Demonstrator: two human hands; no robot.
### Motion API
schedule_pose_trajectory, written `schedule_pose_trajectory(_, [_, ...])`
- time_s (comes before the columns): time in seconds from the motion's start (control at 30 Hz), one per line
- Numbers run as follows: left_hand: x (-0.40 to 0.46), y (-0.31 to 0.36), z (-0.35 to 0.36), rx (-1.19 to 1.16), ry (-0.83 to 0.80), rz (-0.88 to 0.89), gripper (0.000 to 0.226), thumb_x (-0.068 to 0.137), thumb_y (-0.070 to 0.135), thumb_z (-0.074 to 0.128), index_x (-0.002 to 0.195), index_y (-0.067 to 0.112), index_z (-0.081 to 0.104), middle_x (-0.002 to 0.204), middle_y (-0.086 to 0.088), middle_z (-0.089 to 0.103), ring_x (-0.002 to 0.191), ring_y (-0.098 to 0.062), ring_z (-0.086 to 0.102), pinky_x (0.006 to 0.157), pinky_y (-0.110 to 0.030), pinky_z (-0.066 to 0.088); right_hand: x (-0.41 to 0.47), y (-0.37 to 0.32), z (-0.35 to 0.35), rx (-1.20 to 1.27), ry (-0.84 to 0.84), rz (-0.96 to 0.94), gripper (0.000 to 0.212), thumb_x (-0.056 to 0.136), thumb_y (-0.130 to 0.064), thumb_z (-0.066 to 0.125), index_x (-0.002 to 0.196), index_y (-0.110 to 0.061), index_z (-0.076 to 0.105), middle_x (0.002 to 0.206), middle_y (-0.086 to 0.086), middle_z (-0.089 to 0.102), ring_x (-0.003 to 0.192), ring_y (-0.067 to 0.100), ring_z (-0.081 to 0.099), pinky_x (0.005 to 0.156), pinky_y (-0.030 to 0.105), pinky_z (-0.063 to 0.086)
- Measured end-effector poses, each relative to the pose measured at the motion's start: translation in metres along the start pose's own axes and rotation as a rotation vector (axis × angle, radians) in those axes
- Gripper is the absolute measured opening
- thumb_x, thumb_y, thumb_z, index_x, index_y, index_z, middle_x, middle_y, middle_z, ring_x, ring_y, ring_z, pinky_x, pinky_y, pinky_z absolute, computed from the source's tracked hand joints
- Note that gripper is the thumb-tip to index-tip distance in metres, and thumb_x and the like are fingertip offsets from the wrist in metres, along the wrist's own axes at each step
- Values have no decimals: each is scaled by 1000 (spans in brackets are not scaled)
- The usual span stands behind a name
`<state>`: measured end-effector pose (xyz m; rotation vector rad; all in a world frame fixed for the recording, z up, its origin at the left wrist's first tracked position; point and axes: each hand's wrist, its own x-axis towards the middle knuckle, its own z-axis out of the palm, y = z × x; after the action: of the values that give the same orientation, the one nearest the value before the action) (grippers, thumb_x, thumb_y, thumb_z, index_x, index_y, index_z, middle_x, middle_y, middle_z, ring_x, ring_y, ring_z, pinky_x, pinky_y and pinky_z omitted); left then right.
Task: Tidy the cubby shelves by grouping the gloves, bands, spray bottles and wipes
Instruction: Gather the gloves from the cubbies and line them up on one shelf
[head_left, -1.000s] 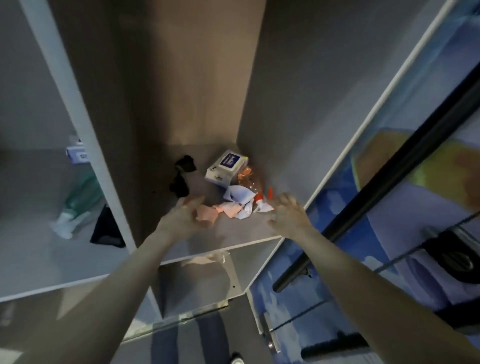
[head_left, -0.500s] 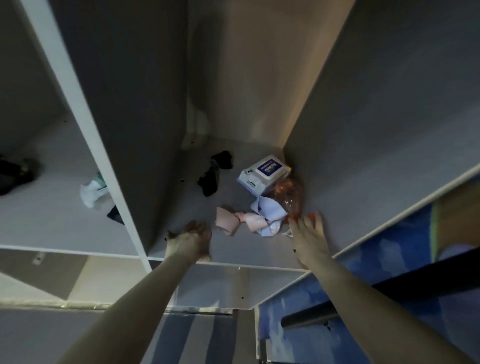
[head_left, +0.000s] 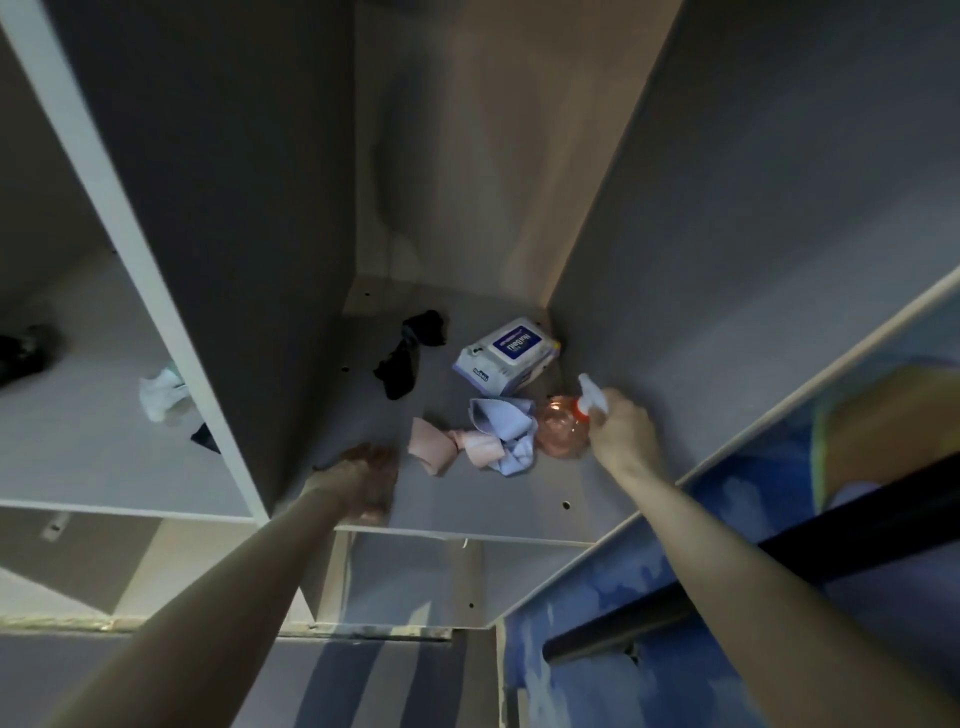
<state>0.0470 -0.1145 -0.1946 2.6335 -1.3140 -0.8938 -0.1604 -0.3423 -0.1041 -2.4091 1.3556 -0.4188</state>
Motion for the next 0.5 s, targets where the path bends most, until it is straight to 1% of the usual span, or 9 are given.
schedule_pose_trajectory(0.07, [5, -5, 1, 15, -7, 18, 84, 83, 29, 71, 151, 29, 21, 160, 5, 16, 147, -17, 13, 116, -46, 25, 10, -3, -5, 35, 4, 87, 35, 97, -19, 47, 130, -19, 58, 121, 16, 65, 110, 36, 60, 87, 36, 47])
schedule_pose_trajectory(0.17, [7, -7, 5, 60, -28, 16, 89, 84, 32, 70, 153, 30, 14, 162, 6, 8, 149, -17, 8, 117, -47, 22, 16, -8, -11, 11, -48, 97, 39, 96, -17, 48, 133, -20, 57, 123, 18, 64, 112, 37, 60, 91, 40, 49])
schedule_pose_trajectory(0.23, [5, -7, 7, 90, -43, 9, 89, 85, 35, 67, 153, 30, 10, 162, 8, 6, 149, -15, 5, 117, -48, 20, 18, -12, -16, -45, -86, 109, 33, 96, -20, 49, 127, -15, 60, 121, 21, 63, 111, 38, 60, 89, 40, 49])
schedule_pose_trajectory(0.3, [3, -6, 4, 134, -67, 39, 83, 89, 33, 63, 153, 26, 12, 162, 6, 6, 149, -16, 6, 118, -43, 18, 20, -19, -23, -68, -91, 141, 30, 96, -26, 51, 119, -9, 61, 120, 22, 63, 111, 39, 59, 87, 38, 48])
schedule_pose_trajectory(0.33, [3, -5, 1, 124, -75, 55, 77, 90, 30, 62, 153, 23, 18, 161, 3, 10, 148, -18, 11, 118, -38, 18, 20, -23, -27, -86, -79, 150, 32, 96, -30, 52, 119, -8, 59, 121, 22, 62, 112, 39, 59, 87, 38, 47])
schedule_pose_trajectory(0.4, [-1, 1, -11, -10, -37, 39, 69, 89, 23, 65, 149, 19, 31, 158, -3, 26, 143, -21, 29, 114, -29, 26, 19, -30, -36, -140, -45, 127, 39, 95, -34, 53, 127, -11, 53, 126, 17, 61, 117, 37, 57, 89, 39, 46])
schedule_pose_trajectory(0.47, [-10, 12, -30, -153, 95, 62, 64, 90, 22, 64, 147, 18, 36, 151, -7, 40, 134, -23, 43, 107, -28, 34, 13, -42, -44, -125, -43, 67, 45, 91, -34, 57, 133, -18, 50, 128, 11, 62, 119, 33, 56, 92, 38, 45])
schedule_pose_trajectory(0.5, [-17, 19, -42, -230, 178, 88, 62, 90, 23, 63, 147, 18, 37, 149, -7, 43, 132, -23, 46, 104, -27, 34, 10, -49, -47, -69, -61, 30, 45, 89, -34, 60, 131, -20, 52, 126, 9, 63, 118, 31, 58, 92, 38, 46])
